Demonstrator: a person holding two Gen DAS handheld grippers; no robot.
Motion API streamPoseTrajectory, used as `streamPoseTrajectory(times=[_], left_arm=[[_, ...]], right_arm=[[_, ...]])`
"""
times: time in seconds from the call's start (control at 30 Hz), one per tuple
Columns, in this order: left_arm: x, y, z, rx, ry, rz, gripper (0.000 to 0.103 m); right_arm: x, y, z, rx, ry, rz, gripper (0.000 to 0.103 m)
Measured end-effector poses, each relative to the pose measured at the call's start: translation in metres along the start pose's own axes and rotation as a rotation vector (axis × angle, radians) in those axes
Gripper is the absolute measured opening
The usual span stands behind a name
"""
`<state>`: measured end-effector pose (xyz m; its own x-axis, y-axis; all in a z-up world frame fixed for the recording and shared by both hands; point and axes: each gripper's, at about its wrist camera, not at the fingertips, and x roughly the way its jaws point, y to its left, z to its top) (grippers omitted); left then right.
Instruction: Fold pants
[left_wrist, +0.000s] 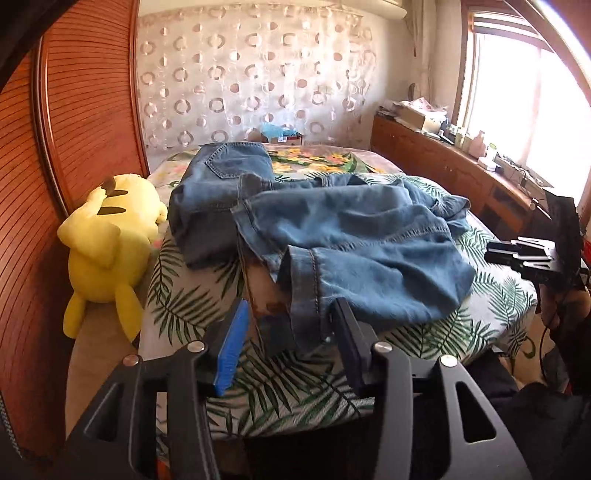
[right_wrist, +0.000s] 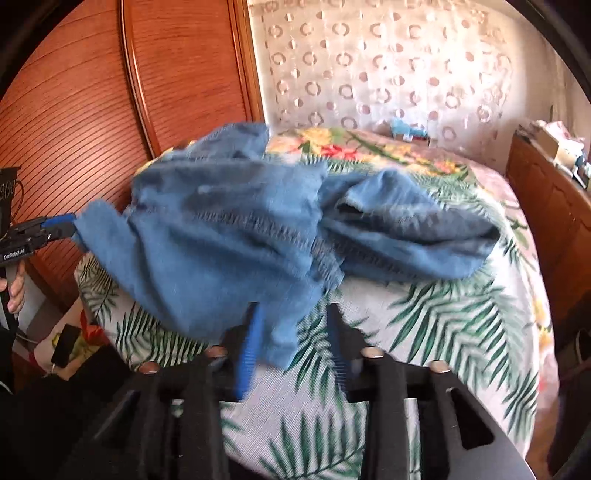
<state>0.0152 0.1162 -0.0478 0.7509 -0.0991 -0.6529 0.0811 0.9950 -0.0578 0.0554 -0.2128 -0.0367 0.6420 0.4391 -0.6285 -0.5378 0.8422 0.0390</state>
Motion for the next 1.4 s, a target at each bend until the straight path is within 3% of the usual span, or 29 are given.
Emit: streamPoseTrajectory(times=[0.07, 0.13, 0.33, 0.47, 0.6, 0.67, 0.7, 0.77, 0.87, 0.97, 1.07, 1.23, 1.4], left_arm=[[0.005, 0.001, 0.008, 0.009, -0.01, 0.013, 0.07], [0.018, 0.004, 0.021, 0.017, -0.007, 0.004, 0.079], [0.043, 0.013, 0.055, 0.037, -0.053, 0.02, 0.079], [0.08, 0.017, 0.066, 0.049, -0.007, 0.016, 0.079], [0.114, 0.023, 0.073, 0.053, 0.043, 0.015, 0.066], [0.119, 0.023, 0.075, 0.058, 0.044, 0.015, 0.044], [0.123, 0.024, 0.076, 0.065, 0.052, 0.02, 0.038], [0.124, 0.024, 0.078, 0.074, 0.047, 0.011, 0.014], [0.114, 0.018, 0.092, 0.096, -0.003, 0.036, 0.012], [0.109, 0.019, 0.116, 0.09, -0.045, 0.057, 0.012], [0.127, 0.028, 0.142, 0.089, -0.03, 0.087, 0.012], [0.154, 0.033, 0.141, 0.072, 0.067, 0.084, 0.015], [0.132, 0.029, 0.133, 0.048, 0.041, 0.091, 0.034]], right_arm=[[0.004, -0.003, 0.014, 0.0, -0.017, 0.005, 0.042], [0.012, -0.004, 0.03, -0.013, -0.033, 0.012, 0.043], [0.069, -0.005, 0.087, -0.056, -0.012, 0.047, 0.043], [0.117, -0.015, 0.102, -0.04, 0.046, 0.04, 0.043], [0.142, -0.027, 0.113, 0.0, 0.099, 0.088, 0.043], [0.151, -0.031, 0.119, 0.001, 0.119, 0.117, 0.043], [0.155, -0.033, 0.123, -0.001, 0.122, 0.133, 0.043], [0.161, -0.036, 0.13, -0.006, 0.126, 0.188, 0.006], [0.159, -0.033, 0.142, -0.072, 0.079, 0.182, 0.005], [0.149, -0.033, 0.169, -0.087, -0.029, 0.145, 0.005], [0.15, -0.039, 0.191, -0.076, -0.083, 0.106, 0.005], [0.198, -0.035, 0.187, -0.085, 0.044, 0.055, 0.005], [0.18, -0.042, 0.169, -0.055, 0.029, 0.083, 0.028]])
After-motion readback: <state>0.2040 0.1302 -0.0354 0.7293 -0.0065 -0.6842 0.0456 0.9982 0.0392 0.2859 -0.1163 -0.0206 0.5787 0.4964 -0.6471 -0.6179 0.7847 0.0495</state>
